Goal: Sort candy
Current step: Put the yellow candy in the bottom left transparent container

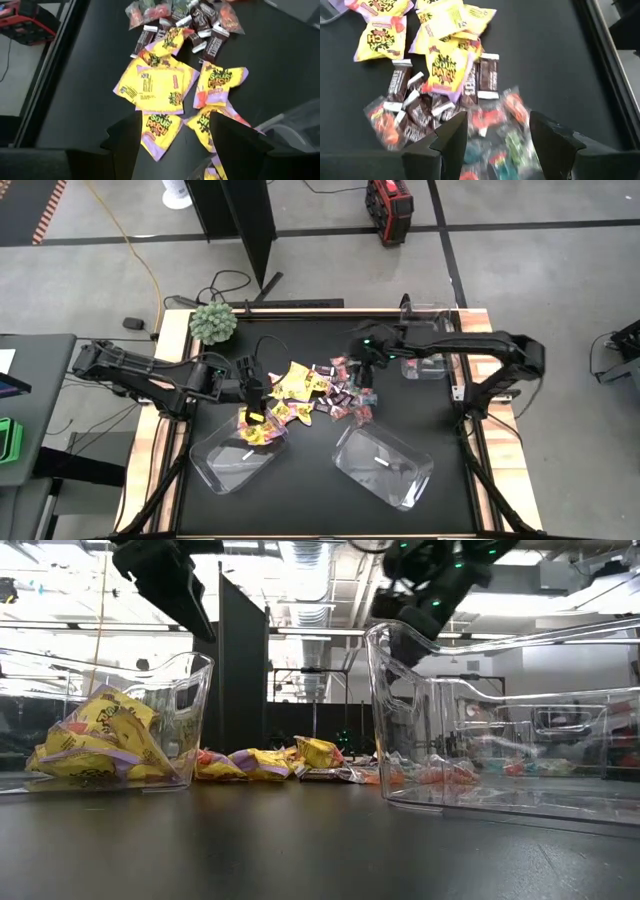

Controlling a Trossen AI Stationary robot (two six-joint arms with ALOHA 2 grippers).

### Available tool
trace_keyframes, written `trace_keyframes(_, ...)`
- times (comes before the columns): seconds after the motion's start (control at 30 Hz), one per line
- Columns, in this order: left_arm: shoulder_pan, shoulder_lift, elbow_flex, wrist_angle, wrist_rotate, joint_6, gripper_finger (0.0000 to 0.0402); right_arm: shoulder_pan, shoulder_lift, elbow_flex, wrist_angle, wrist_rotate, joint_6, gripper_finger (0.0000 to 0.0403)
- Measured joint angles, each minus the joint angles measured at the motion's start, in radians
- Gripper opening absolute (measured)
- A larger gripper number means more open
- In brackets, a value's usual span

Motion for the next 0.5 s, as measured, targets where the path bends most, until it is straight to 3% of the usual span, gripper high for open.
trace_keyframes(0.13, 0.000, 0.001, 0.000, 0.026, -0.049, 0.017, 0.0227, 0.052, 0.106, 0.073, 0.001, 0.000, -0.002, 0.0226)
trace_keyframes(0.5, 0.014, -0.002, -0.024, 0.111, -0.056, 0.110, 0.0226, 0.148, 0.315, 0.216, 0.029, 0.000, 0.004, 0.0226)
